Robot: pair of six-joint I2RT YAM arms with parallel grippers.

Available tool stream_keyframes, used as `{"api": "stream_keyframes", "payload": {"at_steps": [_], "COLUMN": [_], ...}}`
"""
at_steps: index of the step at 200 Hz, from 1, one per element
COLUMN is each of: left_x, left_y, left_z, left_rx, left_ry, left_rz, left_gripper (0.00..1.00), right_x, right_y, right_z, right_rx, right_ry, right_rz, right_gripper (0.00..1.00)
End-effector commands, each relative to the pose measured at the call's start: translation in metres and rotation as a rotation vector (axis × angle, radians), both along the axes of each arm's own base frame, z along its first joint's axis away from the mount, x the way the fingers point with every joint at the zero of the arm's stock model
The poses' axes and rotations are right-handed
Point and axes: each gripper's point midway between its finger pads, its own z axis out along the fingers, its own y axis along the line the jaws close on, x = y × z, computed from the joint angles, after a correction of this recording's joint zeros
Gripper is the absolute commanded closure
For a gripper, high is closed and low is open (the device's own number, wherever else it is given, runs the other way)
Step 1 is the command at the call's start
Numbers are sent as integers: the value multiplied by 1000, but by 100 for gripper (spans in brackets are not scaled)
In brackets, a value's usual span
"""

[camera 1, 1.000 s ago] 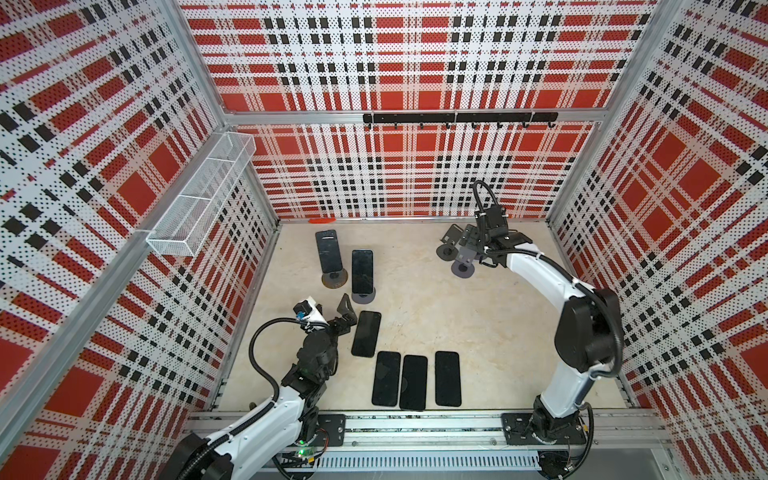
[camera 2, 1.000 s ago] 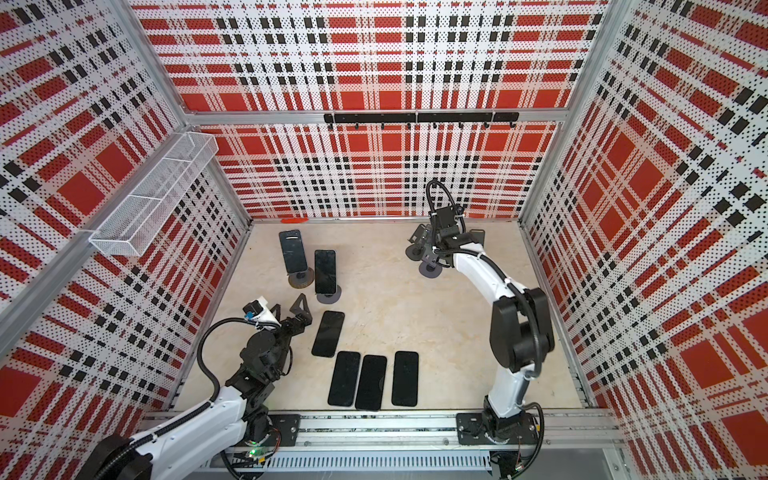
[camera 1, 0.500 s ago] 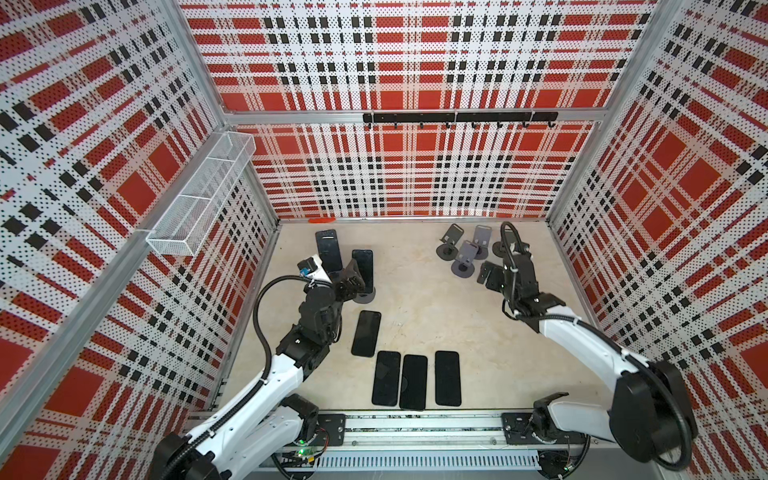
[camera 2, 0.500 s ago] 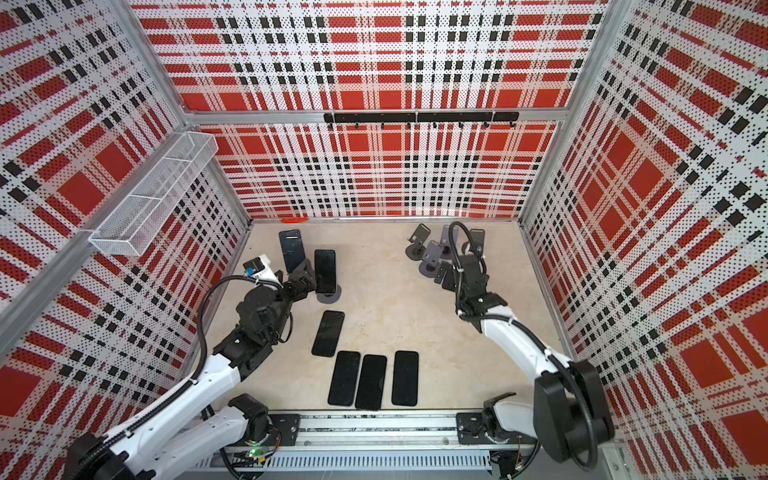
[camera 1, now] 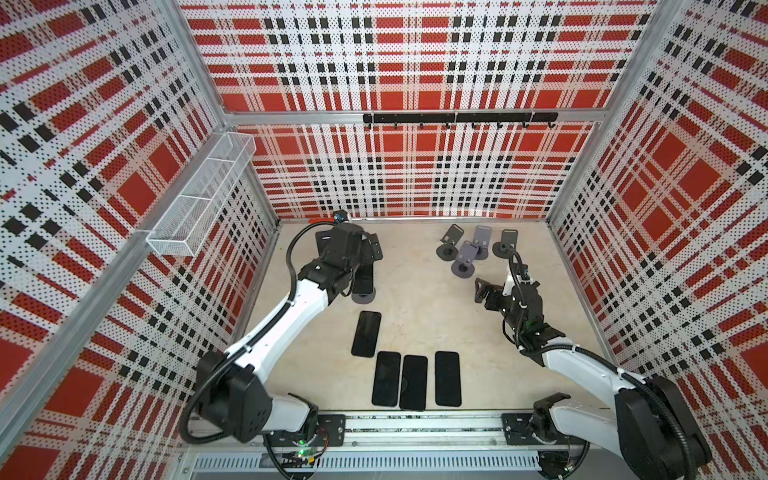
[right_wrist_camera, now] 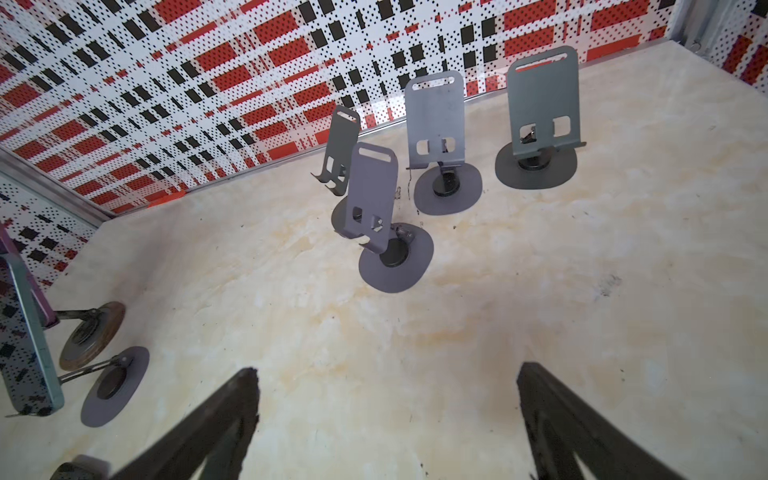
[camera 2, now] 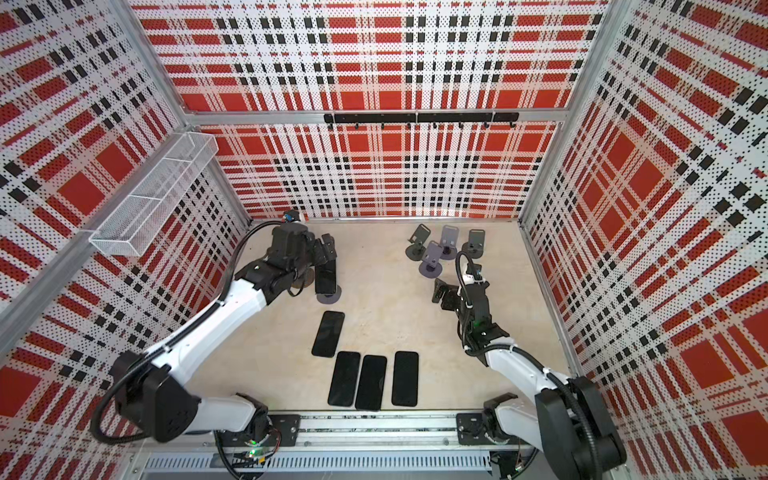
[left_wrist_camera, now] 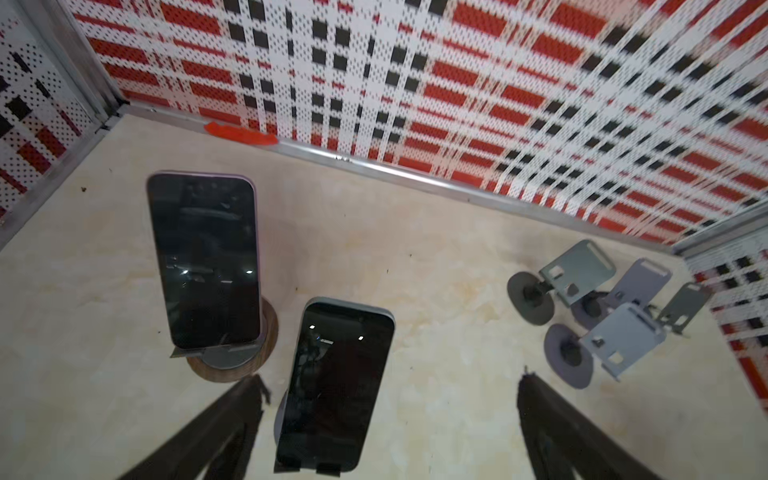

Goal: Remove the phone from the phone stand

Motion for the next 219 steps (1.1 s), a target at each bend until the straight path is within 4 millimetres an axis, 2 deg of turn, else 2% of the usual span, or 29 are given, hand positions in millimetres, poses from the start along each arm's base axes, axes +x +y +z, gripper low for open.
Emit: {"api": "stream_keyframes", "payload": {"at_steps": [1,29,55,106,136,168,219], "left_x": [-5,11,23,42,49,50,54], "left_y": [12,10,11,-15,-11,3,0], "left_z": [-30,-35,-38,-58,-68,-67,-79], "left_rx": [103,78,126,139,144,178,188], "left_ry": [165,198,195,233,254,250,290], "left_rz": [-6,-27,-60,-215,-170,-105,-119], "left_gripper": [2,2,2,2,2,2,2], "right_x": [5,5,5,3,4,5,7], "right_y": [2,-6,-11,-29,-32,-30,-31], "right_z": [12,8,6,0,-3,-6,-13], "right_rx": [32,14,-2,-39,-47,-45,-56], "right_ry": [-29,1,21,43,54,64,84], "right_rz": [0,-46,-69,-169,-183,-179,-187], "right_gripper": [0,0,0,0,0,0,0]}}
